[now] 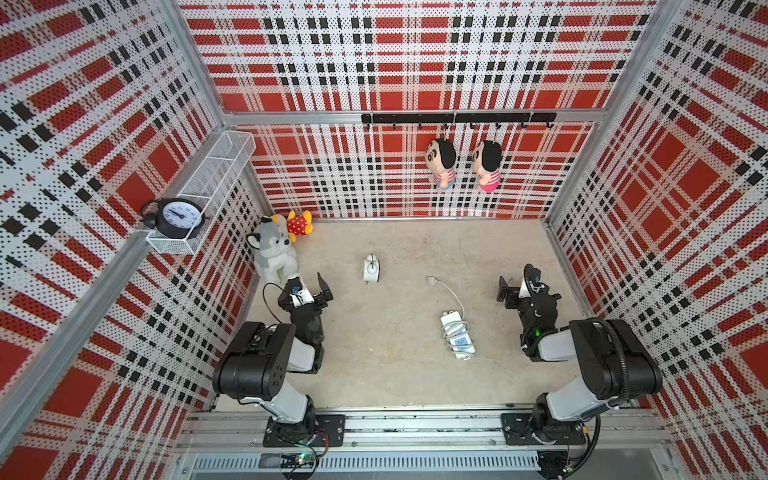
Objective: Unwrap the cord wrapped around the power strip
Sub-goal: Pick up the power strip from the center of the board.
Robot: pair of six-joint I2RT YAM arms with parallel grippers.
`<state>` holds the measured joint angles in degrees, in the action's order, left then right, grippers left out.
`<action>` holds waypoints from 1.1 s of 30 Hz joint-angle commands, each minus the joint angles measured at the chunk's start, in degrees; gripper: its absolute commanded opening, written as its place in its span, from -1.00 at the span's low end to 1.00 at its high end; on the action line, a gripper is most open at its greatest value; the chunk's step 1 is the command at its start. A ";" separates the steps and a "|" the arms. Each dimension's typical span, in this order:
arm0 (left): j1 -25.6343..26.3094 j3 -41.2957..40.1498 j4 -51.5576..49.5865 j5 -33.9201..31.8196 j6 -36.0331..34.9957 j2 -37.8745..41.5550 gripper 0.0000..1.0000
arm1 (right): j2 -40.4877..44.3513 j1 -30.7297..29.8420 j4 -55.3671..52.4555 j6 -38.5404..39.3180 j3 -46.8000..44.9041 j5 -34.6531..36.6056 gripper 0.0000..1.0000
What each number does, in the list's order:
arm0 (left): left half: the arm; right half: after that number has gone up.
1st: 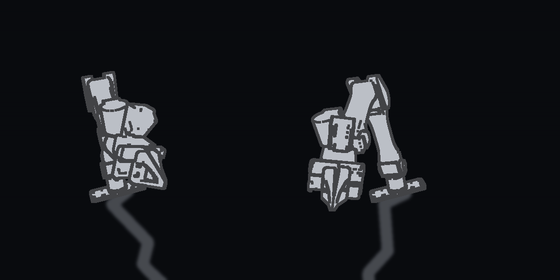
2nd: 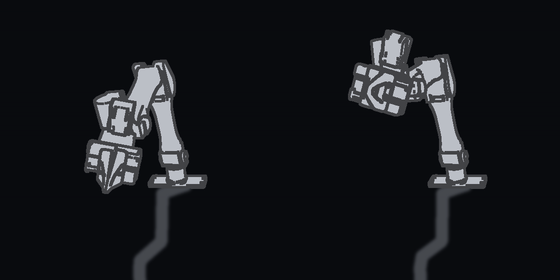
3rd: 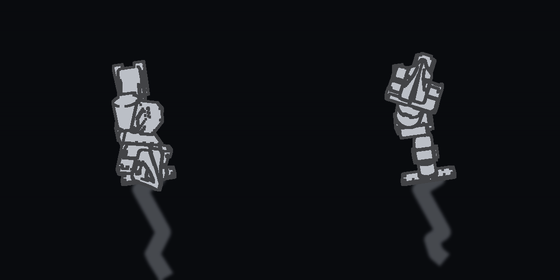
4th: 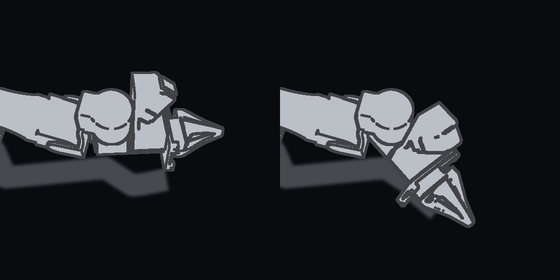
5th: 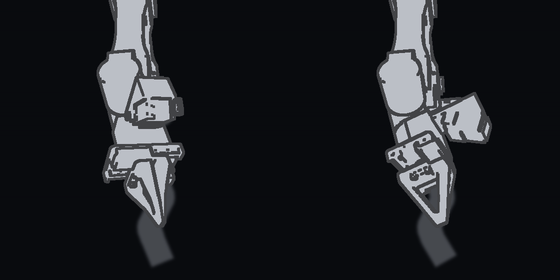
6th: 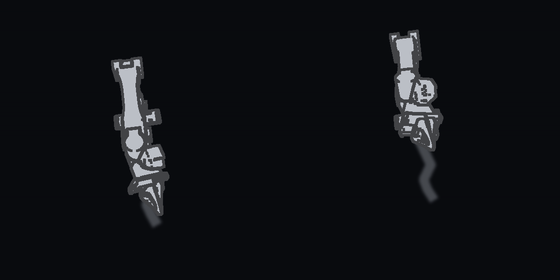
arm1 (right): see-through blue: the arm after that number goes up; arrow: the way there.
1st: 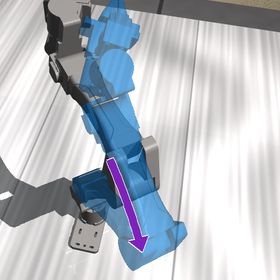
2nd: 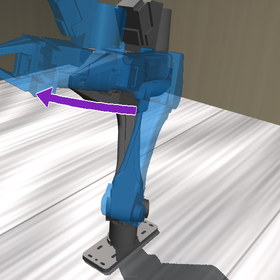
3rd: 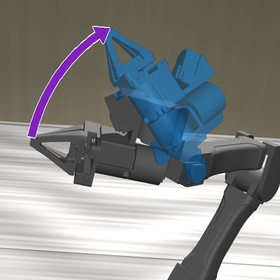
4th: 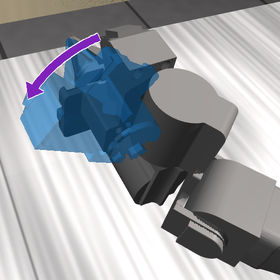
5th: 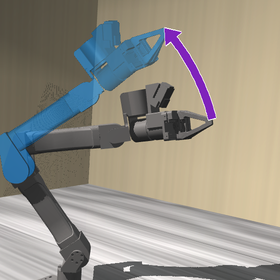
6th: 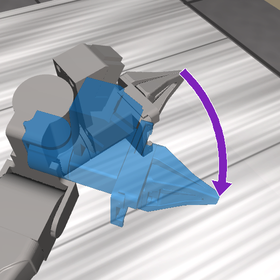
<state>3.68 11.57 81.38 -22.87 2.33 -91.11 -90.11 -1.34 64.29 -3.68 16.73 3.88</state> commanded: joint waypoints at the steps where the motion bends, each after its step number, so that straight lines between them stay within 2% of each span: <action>1: -0.34 -0.06 0.71 0.46 0.09 0.42 0.96 | 0.25 -0.28 0.95 0.79 0.25 -0.03 0.99; 23: -0.60 -0.14 0.68 1.12 0.22 0.58 0.96 | 0.28 0.02 1.48 0.65 0.05 -0.63 1.00; 25: -0.59 -1.17 2.33 2.00 -0.04 0.66 0.96 | 2.02 -0.13 3.90 2.19 -1.61 -3.05 1.00; 28: 0.11 -5.00 8.19 2.07 -1.14 2.66 0.96 | 10.59 -2.22 -1.69 3.90 -2.69 -0.82 1.00; 30: 2.60 -6.35 8.77 -4.49 -2.39 5.70 0.96 | 17.33 -3.74 -9.56 3.50 -1.35 1.81 1.00; 33: 8.59 -6.79 6.46 -12.60 -7.24 11.18 0.97 | 24.89 -5.32 -25.68 -8.16 4.65 2.02 1.00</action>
<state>8.71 4.91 85.69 -27.81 -0.34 -84.09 -70.26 -5.34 51.64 -4.75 16.88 4.27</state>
